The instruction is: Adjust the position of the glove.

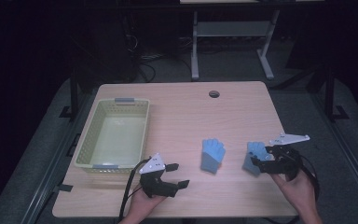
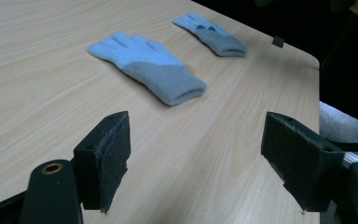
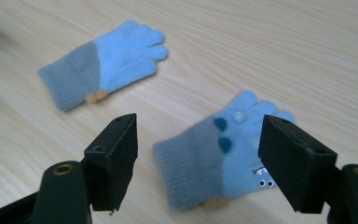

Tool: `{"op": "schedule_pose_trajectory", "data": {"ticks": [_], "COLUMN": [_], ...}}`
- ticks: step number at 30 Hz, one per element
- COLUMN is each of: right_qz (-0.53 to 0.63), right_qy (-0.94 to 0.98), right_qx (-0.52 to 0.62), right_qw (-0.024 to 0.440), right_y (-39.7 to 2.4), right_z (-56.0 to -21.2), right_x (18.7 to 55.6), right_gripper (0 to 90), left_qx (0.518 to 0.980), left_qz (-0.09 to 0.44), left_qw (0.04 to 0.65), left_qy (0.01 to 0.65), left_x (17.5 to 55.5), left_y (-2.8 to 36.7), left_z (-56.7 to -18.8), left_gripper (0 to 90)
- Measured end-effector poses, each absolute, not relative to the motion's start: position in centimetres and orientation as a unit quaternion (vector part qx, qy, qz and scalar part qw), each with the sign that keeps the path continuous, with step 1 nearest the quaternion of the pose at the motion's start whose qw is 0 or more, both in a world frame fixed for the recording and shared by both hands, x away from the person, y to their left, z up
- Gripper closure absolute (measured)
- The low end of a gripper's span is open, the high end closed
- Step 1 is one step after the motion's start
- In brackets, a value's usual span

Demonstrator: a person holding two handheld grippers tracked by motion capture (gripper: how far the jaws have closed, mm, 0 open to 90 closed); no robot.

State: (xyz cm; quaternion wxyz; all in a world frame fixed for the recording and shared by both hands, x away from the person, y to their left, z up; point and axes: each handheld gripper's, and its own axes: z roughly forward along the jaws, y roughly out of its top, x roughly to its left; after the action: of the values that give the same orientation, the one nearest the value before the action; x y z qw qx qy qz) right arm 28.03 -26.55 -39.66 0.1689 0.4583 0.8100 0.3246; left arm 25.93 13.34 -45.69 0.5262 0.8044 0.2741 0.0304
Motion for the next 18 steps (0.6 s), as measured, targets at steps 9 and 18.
{"op": "schedule_pose_trajectory", "data": {"ticks": [9, 18], "right_qz": [0.305, 0.271], "right_qy": [0.810, 0.817], "right_qx": [0.480, 0.494], "right_qw": [0.146, 0.119], "right_y": [-27.0, -26.8], "right_z": [-40.2, -41.4], "right_x": [30.6, 32.6], "right_gripper": [28.9, 30.7], "left_qx": [0.803, 0.803], "left_qz": [0.039, 0.037], "left_qw": [0.529, 0.530], "left_qy": [0.273, 0.272], "left_x": [25.7, 25.9], "left_y": [13.5, 13.5], "left_z": [-45.4, -45.5], "left_gripper": [23.7, 23.9]}}
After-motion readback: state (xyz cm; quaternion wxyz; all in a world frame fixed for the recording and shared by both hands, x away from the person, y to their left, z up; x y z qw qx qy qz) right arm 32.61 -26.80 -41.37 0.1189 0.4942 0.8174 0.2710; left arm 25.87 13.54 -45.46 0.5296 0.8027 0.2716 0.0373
